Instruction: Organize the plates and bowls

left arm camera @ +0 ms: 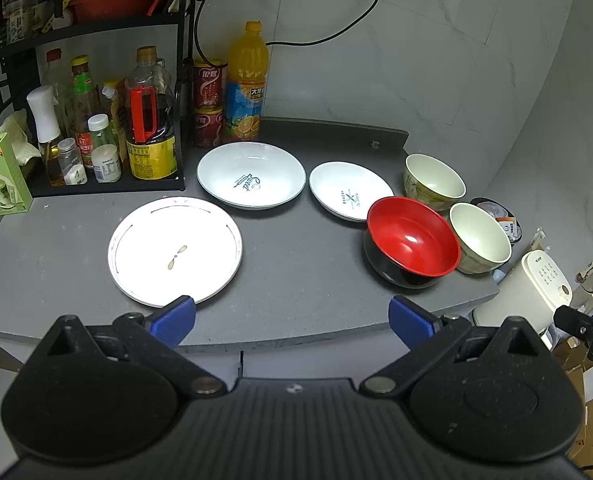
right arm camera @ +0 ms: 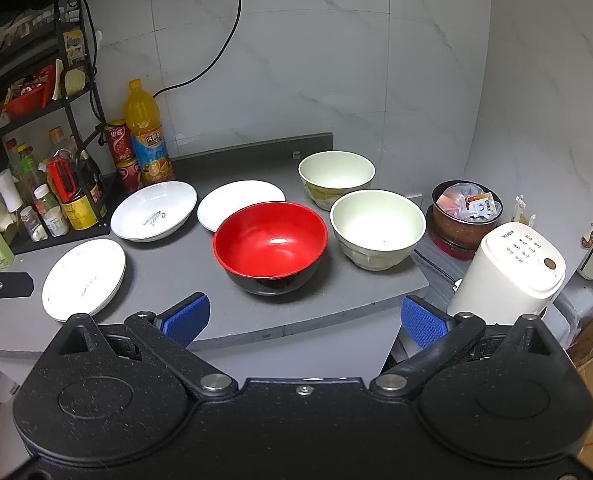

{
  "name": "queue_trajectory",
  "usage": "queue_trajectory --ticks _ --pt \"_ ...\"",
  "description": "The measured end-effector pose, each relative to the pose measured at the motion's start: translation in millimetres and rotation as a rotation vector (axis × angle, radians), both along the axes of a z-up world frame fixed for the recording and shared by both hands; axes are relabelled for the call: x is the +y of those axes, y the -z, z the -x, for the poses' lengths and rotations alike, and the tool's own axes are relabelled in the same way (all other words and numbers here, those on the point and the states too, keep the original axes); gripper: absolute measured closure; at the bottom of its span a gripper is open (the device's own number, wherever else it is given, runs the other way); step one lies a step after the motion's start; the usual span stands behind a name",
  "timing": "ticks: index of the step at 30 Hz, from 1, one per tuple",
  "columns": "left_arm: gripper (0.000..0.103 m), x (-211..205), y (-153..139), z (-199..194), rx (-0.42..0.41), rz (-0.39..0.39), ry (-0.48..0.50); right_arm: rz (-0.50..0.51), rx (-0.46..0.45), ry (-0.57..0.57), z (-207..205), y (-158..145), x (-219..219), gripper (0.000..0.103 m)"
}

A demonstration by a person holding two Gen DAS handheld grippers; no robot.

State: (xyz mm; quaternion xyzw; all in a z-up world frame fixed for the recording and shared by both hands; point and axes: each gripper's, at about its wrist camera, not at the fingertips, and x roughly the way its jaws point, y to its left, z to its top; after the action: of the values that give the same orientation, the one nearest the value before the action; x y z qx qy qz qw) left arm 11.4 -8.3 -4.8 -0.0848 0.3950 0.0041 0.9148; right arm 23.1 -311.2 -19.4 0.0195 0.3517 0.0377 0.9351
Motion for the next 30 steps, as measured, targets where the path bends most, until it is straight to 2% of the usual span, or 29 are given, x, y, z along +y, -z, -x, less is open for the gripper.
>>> queue_trajectory --ticks 17,30 --pt "0.001 -15 -6 -2 -0.001 0.009 -0.013 -0.027 0.001 -0.009 -6 -1 -16 0.000" --pt "0.001 -49 -10 -36 0.007 0.014 0.016 -0.081 0.015 0.019 -26 5 -47 0.000"
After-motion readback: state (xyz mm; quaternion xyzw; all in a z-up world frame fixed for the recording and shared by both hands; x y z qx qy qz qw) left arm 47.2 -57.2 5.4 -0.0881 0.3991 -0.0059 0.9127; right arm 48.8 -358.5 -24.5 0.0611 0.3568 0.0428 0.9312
